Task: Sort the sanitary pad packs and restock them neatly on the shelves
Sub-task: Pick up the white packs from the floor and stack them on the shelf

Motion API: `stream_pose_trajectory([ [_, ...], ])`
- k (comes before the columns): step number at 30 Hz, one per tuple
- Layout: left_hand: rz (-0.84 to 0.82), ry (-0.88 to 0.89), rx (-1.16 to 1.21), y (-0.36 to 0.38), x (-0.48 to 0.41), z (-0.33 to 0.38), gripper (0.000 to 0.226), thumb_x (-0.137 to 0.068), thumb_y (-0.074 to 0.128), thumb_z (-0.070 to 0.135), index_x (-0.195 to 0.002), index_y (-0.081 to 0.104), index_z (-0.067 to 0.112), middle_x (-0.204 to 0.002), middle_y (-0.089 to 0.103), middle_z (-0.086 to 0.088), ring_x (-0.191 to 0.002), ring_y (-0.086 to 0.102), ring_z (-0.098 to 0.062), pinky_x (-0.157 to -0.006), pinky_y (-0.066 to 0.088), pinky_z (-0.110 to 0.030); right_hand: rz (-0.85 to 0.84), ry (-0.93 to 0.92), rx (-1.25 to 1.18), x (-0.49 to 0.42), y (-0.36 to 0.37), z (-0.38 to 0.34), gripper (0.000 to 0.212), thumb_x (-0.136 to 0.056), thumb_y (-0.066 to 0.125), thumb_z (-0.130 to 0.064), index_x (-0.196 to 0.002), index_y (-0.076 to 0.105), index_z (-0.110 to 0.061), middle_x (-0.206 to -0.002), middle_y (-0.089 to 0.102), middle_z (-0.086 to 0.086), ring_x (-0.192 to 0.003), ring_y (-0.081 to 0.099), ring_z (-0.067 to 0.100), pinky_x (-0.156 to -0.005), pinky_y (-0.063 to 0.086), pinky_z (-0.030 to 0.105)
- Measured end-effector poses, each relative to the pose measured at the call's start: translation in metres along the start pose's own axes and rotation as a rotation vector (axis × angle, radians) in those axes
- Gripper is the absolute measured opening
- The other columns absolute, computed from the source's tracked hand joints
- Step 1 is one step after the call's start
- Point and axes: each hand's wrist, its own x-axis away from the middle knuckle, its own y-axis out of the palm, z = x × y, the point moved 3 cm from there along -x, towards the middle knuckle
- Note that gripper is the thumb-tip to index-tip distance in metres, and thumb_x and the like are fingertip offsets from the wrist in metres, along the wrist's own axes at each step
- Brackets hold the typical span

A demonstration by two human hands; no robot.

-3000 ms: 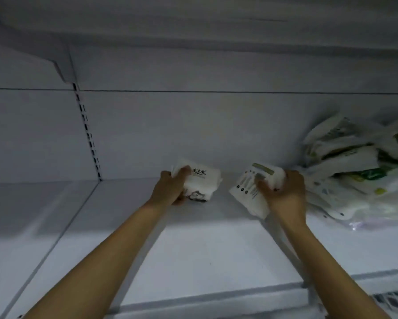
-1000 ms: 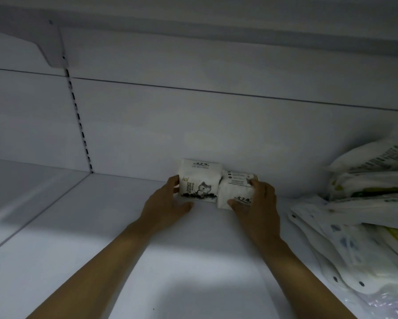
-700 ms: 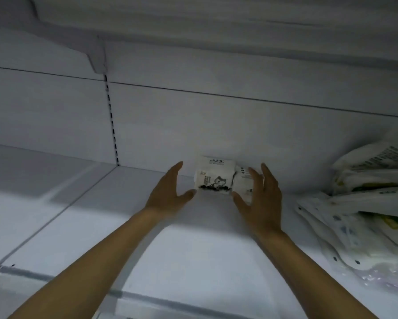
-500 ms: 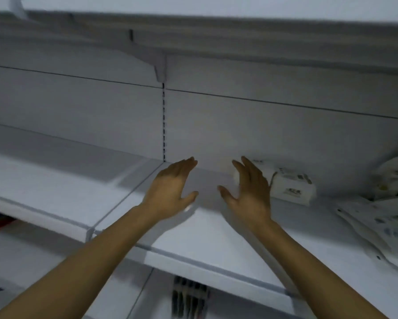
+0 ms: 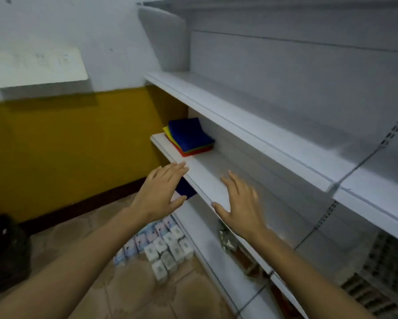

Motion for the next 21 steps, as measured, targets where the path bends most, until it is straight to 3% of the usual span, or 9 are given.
stream_pose_trajectory([
  [2, -0.061, -0.104, 0.023, 0.014, 0.034, -0.03, 0.071, -0.088, 0.041, 0.055, -0.149, 0.03, 0.021, -0.156, 0.028, 0.003, -0.144, 0.024, -0.018, -0.115, 0.02, -0.039, -0.1, -0.014, -0.022, 0.009, 0.037, -0.016, 0.066, -0.081, 0.057, -0.049, -0.135, 0.049, -0.012, -0.143, 0.046, 0.013, -0.127, 0.049, 0.031, -0.1, 0.041, 0.045],
  [5, -0.153, -0.228, 0.071, 0.04, 0.074, -0.067, 0.075, -0.086, 0.035, 0.061, -0.148, 0.032, 0.019, -0.154, 0.033, -0.001, -0.142, 0.031, -0.022, -0.113, 0.026, -0.044, -0.239, -0.02, -0.043, 0.017, 0.084, -0.03, 0.072, -0.082, 0.05, -0.055, -0.141, 0.043, -0.014, -0.147, 0.041, 0.011, -0.133, 0.042, 0.03, -0.107, 0.033, 0.044],
  [7, -0.226, -0.311, 0.125, 0.057, 0.092, -0.088, 0.073, -0.09, 0.042, 0.059, -0.15, 0.025, 0.022, -0.157, 0.026, 0.0, -0.143, 0.026, -0.022, -0.114, 0.026, -0.044, -0.362, 0.0, -0.065, 0.02, 0.114, -0.035, 0.075, -0.082, 0.043, -0.059, -0.144, 0.037, -0.018, -0.152, 0.034, 0.009, -0.138, 0.035, 0.028, -0.112, 0.027, 0.043],
  [10, -0.307, -0.402, 0.101, 0.077, 0.102, -0.113, 0.073, -0.094, 0.051, 0.051, -0.152, 0.016, 0.026, -0.159, 0.018, 0.005, -0.146, 0.019, -0.018, -0.116, 0.02, -0.04, -0.42, 0.03, -0.1, 0.016, 0.155, -0.036, 0.072, -0.084, 0.058, -0.056, -0.142, 0.041, -0.017, -0.15, 0.038, 0.01, -0.135, 0.039, 0.03, -0.11, 0.03, 0.046],
  [13, -0.312, -0.448, 0.139, 0.096, 0.098, -0.141, 0.075, -0.088, 0.06, 0.046, -0.149, 0.029, 0.016, -0.153, 0.032, -0.004, -0.141, 0.031, -0.028, -0.113, 0.028, -0.046, -0.48, 0.081, -0.183, -0.001, 0.2, -0.037, 0.071, -0.082, 0.057, -0.051, -0.142, 0.042, -0.014, -0.147, 0.041, 0.011, -0.134, 0.04, 0.028, -0.108, 0.031, 0.043],
  [16, -0.376, -0.493, 0.188, 0.132, 0.089, -0.186, 0.072, -0.077, 0.069, 0.037, -0.138, 0.044, 0.01, -0.137, 0.053, -0.018, -0.121, 0.054, -0.039, -0.095, 0.046, -0.06, -0.498, 0.104, -0.242, -0.029, 0.252, -0.034, 0.069, -0.079, 0.059, -0.045, -0.138, 0.047, -0.011, -0.141, 0.048, 0.012, -0.126, 0.049, 0.029, -0.102, 0.03, 0.034],
  [19, -0.441, -0.583, 0.231, 0.174, 0.073, -0.227, 0.074, -0.083, 0.056, 0.049, -0.146, 0.036, 0.013, -0.148, 0.041, -0.013, -0.134, 0.042, -0.033, -0.106, 0.038, -0.052, -0.658, 0.109, -0.218, -0.046, 0.311, -0.027, 0.069, -0.086, 0.063, -0.04, -0.145, 0.036, -0.016, -0.151, 0.035, 0.008, -0.137, 0.036, 0.027, -0.112, 0.025, 0.039],
  [21, -0.497, -0.647, 0.251, 0.215, 0.067, -0.259, 0.083, -0.081, 0.036, 0.063, -0.149, 0.031, 0.015, -0.153, 0.034, -0.009, -0.139, 0.034, -0.029, -0.11, 0.032, -0.046, -0.71, 0.13, -0.24, -0.056, 0.356, -0.014, 0.065, -0.084, 0.062, -0.044, -0.141, 0.039, -0.021, -0.145, 0.044, 0.006, -0.131, 0.044, 0.028, -0.107, 0.037, 0.045],
])
